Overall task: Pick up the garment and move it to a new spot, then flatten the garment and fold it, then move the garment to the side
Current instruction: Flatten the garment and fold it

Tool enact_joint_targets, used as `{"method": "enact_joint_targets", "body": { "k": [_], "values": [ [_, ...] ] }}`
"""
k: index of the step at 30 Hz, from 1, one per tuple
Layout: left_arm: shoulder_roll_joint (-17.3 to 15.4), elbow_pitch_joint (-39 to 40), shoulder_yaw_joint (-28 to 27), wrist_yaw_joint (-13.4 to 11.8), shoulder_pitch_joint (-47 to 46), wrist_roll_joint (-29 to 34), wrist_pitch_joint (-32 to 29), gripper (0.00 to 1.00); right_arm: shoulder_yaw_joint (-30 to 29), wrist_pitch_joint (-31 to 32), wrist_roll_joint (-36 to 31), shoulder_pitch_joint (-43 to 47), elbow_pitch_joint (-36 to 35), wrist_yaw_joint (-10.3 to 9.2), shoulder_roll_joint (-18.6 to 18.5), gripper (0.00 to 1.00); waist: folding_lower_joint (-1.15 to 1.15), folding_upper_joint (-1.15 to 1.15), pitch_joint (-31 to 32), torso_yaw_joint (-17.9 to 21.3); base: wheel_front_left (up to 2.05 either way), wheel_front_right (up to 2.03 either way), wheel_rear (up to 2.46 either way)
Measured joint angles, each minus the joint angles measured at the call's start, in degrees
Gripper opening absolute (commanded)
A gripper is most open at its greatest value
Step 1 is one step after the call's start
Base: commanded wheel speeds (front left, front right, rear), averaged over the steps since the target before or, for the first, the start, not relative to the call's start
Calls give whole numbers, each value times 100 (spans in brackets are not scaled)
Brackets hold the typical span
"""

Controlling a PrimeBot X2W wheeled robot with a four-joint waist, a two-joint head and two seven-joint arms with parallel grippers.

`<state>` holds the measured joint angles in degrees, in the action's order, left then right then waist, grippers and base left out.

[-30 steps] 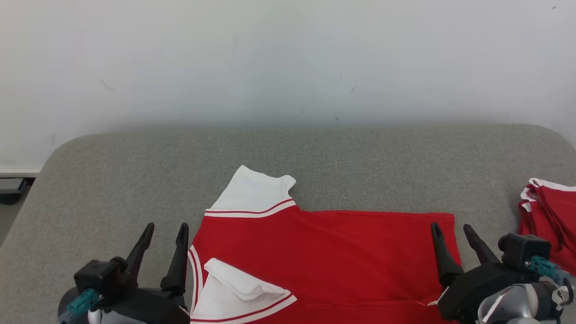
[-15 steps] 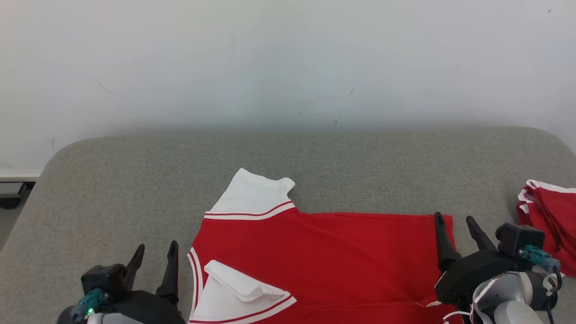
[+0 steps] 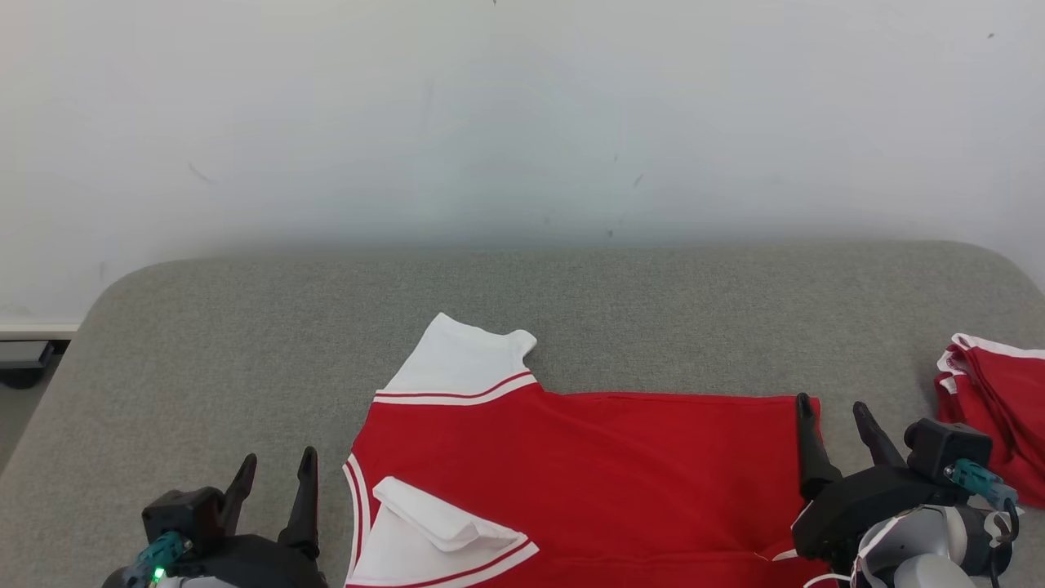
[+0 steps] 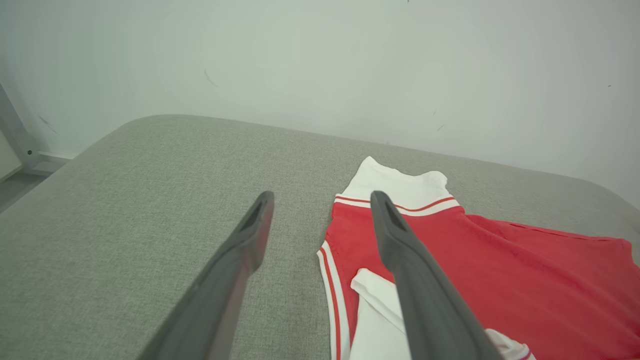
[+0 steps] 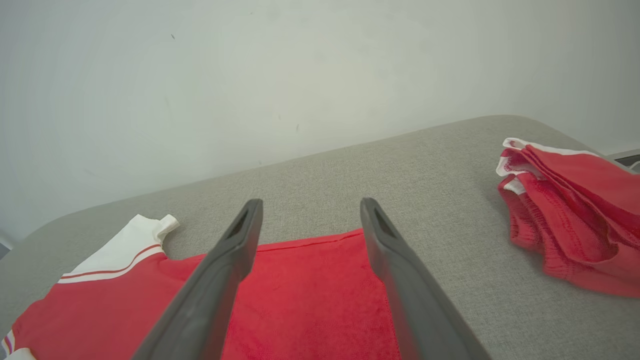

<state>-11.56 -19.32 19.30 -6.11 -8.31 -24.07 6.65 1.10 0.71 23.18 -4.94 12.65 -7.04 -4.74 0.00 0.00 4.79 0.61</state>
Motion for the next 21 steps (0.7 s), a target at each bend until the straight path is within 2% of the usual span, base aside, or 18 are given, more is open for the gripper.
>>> {"method": "enact_joint_targets", "body": {
  "k": [16,21],
  "values": [
    [-27,-29,107,-41,99,60,-64,100,27,-196,30,8,193,57,15,100,0,0,-30,54,0,0,0],
    [-58,-23,236,16,98,119,-131,100,27,-233,29,8,219,78,3,100,0,0,-59,55,0,0,0]
  ]
}}
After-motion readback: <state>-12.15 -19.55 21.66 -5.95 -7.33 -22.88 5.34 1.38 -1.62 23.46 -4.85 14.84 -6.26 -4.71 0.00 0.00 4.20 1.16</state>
